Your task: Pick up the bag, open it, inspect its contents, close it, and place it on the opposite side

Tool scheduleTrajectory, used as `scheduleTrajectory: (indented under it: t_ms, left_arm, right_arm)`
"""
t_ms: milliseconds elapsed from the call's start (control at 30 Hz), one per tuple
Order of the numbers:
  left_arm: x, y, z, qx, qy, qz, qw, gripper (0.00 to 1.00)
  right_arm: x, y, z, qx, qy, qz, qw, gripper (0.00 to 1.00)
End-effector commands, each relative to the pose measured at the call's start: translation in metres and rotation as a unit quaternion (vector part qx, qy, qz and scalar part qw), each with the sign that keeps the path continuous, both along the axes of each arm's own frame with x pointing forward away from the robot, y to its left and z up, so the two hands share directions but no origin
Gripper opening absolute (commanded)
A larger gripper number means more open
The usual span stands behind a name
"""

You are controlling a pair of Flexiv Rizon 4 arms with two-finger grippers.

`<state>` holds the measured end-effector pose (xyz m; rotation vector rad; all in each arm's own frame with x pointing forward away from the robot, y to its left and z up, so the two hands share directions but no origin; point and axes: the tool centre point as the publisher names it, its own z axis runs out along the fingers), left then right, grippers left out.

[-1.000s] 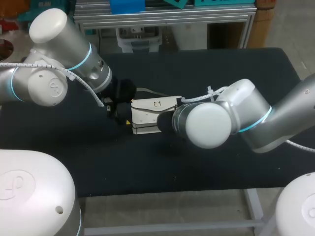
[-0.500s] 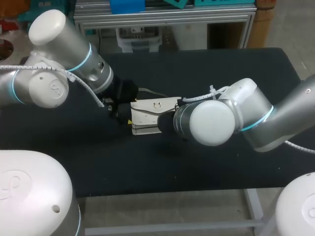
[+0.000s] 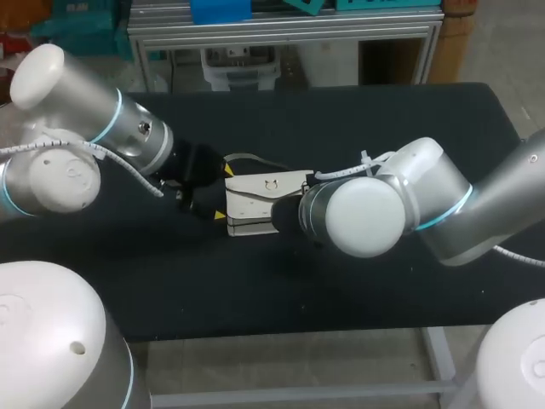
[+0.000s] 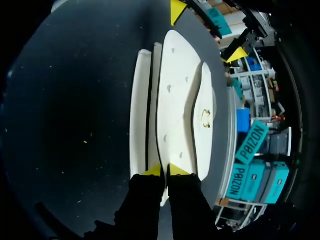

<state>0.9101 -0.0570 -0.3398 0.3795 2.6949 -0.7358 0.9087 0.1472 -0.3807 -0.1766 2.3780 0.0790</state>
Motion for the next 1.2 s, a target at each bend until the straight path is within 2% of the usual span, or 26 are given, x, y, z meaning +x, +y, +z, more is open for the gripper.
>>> scheduleTrajectory:
  t_ms: [33,133,233,300,333,367,600,733,1000,1200]
  left_arm:
    - [-0.006,-0.003,0.003,-0.013,-0.020,-0.020,1.000,1.00]
    - [-0.011,-0.009,0.009,-0.023,-0.059,-0.053,0.997,1.00]
    - [-0.012,-0.014,0.012,-0.029,-0.076,-0.075,0.994,0.75]
    - [-0.012,-0.017,0.011,-0.033,-0.085,-0.082,0.992,0.69]
    - [-0.011,-0.020,0.009,-0.033,-0.086,-0.089,0.992,0.60]
    - [-0.010,-0.021,0.006,-0.036,-0.088,-0.092,0.991,0.57]
    - [-0.001,-0.037,-0.015,-0.050,-0.129,-0.116,0.984,0.71]
    - [0.003,-0.043,-0.016,-0.073,-0.156,-0.135,0.976,0.49]
    - [0.015,-0.047,-0.022,-0.089,-0.190,-0.151,0.966,0.50]
    - [0.028,-0.054,-0.024,-0.087,-0.194,-0.153,0.965,0.46]
  right_arm:
    - [-0.002,-0.002,-0.005,0.010,-0.037,0.003,0.999,0.00]
    - [-0.002,-0.002,-0.005,0.010,-0.037,0.003,0.999,0.00]
    - [-0.002,-0.002,-0.005,0.010,-0.037,0.003,0.999,0.00]
    - [-0.002,-0.002,-0.005,0.010,-0.037,0.003,0.999,0.00]
    - [-0.002,-0.002,-0.005,0.010,-0.037,0.003,0.999,0.00]
    - [-0.002,-0.002,-0.005,0.010,-0.037,0.003,0.999,0.00]
    - [-0.002,-0.002,-0.005,0.010,-0.037,0.003,0.999,0.00]
    - [-0.002,-0.002,-0.005,0.010,-0.037,0.003,0.999,0.00]
    - [-0.002,-0.002,-0.005,0.010,-0.037,0.003,0.999,0.00]
    - [-0.002,-0.002,-0.005,0.010,-0.037,0.003,0.999,0.00]
